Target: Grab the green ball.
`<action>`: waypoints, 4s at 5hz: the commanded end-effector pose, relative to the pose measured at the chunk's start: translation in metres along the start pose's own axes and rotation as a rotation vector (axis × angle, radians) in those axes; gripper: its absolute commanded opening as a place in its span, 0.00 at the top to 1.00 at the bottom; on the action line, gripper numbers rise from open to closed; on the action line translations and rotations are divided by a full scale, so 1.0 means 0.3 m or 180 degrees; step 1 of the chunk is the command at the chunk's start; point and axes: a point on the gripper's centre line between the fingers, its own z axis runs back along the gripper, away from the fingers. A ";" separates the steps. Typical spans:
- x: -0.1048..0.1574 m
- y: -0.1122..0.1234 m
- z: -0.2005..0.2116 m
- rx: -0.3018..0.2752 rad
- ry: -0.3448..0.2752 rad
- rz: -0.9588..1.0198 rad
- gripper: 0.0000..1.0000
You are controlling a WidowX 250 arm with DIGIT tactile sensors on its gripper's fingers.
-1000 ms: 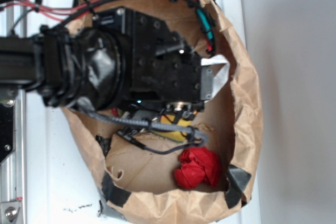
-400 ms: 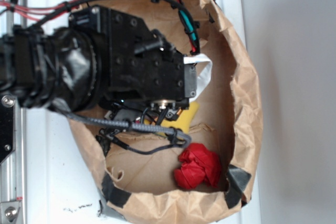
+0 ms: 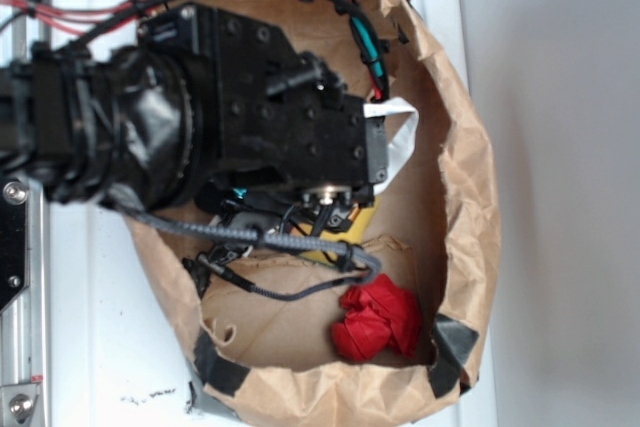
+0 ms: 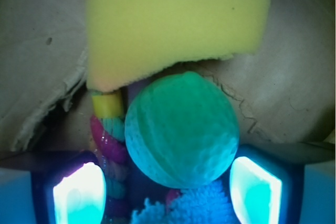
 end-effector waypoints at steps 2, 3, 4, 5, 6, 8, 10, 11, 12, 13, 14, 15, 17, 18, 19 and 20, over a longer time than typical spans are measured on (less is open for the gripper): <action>0.071 0.042 0.103 0.0194 -0.0308 0.0047 0.00; 0.080 0.046 0.099 0.0210 -0.0315 0.0061 0.00; 0.085 0.047 0.100 0.0206 -0.0319 0.0068 0.00; 0.084 0.037 0.098 0.0192 -0.0311 0.0045 0.00; 0.075 0.016 0.075 0.0169 -0.0259 -0.0018 0.00; 0.076 -0.001 0.050 0.0153 -0.0223 -0.0056 0.00; 0.077 -0.020 0.050 0.0095 -0.0251 -0.0104 0.00; 0.087 -0.030 0.058 0.0058 -0.0271 -0.0108 0.00; 0.086 -0.053 0.050 0.0037 -0.0296 -0.0159 0.00; 0.091 -0.068 0.050 0.0065 -0.0344 -0.0153 0.00; 0.104 -0.063 0.041 0.0084 -0.0343 -0.0084 0.00; 0.124 -0.047 0.031 0.0106 -0.0331 -0.0039 0.00; 0.143 -0.039 0.032 0.0076 -0.0313 -0.0018 0.00; 0.144 -0.039 0.033 0.0078 -0.0316 -0.0018 0.00; 0.144 -0.035 0.030 0.0087 -0.0328 -0.0017 0.00; 0.142 -0.029 0.027 0.0107 -0.0362 0.0032 1.00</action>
